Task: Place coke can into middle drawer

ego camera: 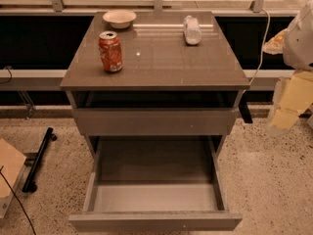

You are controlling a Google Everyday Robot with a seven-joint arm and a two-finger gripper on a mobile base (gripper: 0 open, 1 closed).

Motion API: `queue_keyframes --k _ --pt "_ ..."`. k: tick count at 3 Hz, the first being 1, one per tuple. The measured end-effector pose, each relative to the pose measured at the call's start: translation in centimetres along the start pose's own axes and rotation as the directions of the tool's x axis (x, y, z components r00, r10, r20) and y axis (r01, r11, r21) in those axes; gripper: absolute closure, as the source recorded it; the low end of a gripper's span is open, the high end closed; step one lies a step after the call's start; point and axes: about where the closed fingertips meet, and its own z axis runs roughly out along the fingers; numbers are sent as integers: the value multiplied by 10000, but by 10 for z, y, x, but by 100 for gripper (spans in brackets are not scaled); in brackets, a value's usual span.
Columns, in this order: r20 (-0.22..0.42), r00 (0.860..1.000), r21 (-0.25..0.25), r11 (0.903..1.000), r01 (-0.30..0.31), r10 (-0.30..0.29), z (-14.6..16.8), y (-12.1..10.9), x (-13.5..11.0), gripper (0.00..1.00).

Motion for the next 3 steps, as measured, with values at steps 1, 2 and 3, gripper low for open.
queue_keyframes --k 1,2,3 --pt "6 10000 2 10000 -3 3 0 0 0 0" --pt "995 9941 150 9989 -450 433 6 -7 -27 0" --pt "2198 9731 4 9975 -705 687 16 -15 -58 0"
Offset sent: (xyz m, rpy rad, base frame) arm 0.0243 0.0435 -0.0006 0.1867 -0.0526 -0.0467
